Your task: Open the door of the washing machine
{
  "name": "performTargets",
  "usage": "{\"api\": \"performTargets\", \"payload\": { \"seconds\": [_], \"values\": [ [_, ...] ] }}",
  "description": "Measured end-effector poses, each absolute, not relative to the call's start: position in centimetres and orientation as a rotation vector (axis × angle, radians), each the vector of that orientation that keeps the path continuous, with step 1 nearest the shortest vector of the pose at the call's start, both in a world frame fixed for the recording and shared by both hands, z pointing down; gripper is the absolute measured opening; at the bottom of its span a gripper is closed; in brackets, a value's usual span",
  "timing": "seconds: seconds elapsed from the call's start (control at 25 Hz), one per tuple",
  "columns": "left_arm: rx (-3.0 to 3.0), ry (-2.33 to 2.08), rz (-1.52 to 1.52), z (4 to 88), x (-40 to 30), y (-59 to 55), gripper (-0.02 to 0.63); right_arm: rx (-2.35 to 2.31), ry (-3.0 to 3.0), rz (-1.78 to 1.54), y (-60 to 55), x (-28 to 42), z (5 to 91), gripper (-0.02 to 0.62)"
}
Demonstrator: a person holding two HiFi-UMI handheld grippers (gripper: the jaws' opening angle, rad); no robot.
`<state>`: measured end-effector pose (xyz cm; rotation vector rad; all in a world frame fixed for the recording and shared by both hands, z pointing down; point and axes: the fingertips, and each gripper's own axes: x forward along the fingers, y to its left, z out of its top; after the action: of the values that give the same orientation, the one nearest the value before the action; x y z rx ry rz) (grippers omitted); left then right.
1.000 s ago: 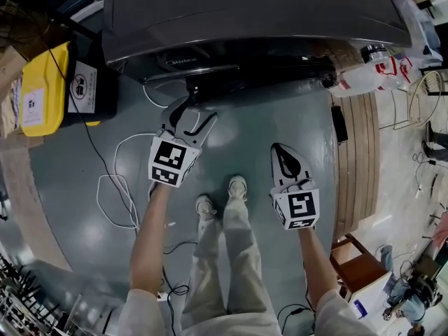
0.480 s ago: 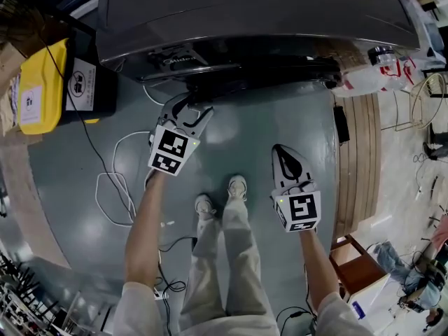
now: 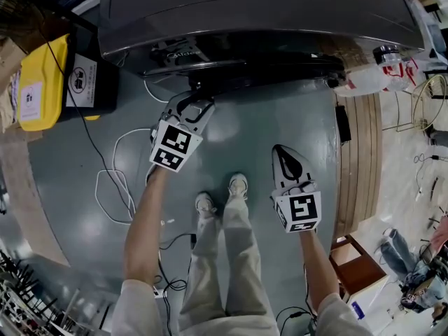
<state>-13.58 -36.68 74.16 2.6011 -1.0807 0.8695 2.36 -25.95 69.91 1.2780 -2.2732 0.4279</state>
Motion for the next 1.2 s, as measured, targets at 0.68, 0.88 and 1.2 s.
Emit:
{"api": "performTargets", "payload": {
  "seconds": [0.68,0.88,1.2],
  "values": [
    [2.618,-1.072,0.864,74.4,-12.3,-31.8,0.127,1.303,-2.272,0.434,-24.3,2.1,69.6,-0.002],
    [2.611,-1.043,0.846,74.5,-11.2,-29.2,0.117,1.315,-2.272,0.432,-23.5,1.7,69.2,-0.002],
    [2.601,-1.046,0.844,74.6,-10.6,-26.6,0.109,1.383,-2.25,0.415,-20.8,1.4,68.1,-0.002]
  ]
}}
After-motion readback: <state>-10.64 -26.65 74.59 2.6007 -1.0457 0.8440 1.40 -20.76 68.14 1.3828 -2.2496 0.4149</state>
